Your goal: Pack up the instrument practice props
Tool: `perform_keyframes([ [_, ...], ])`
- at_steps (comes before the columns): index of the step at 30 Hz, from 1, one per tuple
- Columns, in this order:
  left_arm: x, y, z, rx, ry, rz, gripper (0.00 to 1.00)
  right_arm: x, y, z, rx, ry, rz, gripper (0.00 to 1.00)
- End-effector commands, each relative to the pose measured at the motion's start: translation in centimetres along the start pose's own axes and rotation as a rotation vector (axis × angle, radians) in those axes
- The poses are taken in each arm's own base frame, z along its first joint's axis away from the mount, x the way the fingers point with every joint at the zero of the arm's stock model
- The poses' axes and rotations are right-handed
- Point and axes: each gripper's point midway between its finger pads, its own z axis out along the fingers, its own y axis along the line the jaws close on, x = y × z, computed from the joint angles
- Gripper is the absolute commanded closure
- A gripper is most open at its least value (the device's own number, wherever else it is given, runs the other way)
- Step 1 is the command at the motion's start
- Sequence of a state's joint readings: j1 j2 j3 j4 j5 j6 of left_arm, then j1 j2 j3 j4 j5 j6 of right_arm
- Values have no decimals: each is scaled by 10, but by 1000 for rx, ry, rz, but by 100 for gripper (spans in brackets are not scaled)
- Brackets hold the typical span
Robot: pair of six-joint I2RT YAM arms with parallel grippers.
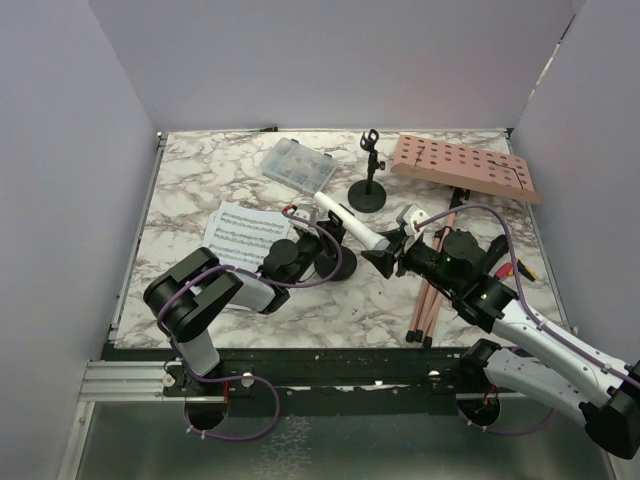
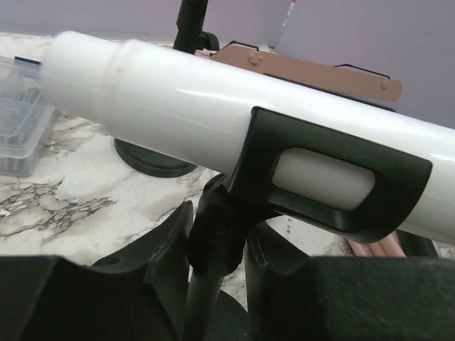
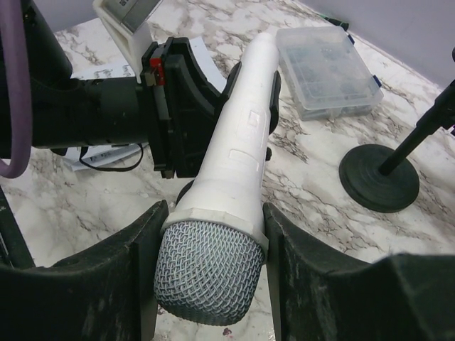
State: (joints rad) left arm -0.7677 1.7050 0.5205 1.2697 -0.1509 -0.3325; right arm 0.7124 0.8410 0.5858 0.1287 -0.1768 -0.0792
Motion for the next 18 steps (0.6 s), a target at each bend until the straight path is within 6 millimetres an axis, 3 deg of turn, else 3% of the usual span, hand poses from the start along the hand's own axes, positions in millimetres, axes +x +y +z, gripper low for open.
perform_keyframes([
  [1, 18, 115, -27, -449, 61, 64, 100, -22, 5, -13, -10, -67, 9, 99],
  [8, 19, 117, -33, -455, 74, 101, 100, -34, 9, -11, -37, -93, 19, 99],
  [13, 20, 121, -39, -478, 80, 108, 100, -47, 10, -20, -41, -103, 2, 100],
  [18, 21, 122, -38, -484, 82, 111, 100, -45, 10, -29, -37, -76, -5, 100],
])
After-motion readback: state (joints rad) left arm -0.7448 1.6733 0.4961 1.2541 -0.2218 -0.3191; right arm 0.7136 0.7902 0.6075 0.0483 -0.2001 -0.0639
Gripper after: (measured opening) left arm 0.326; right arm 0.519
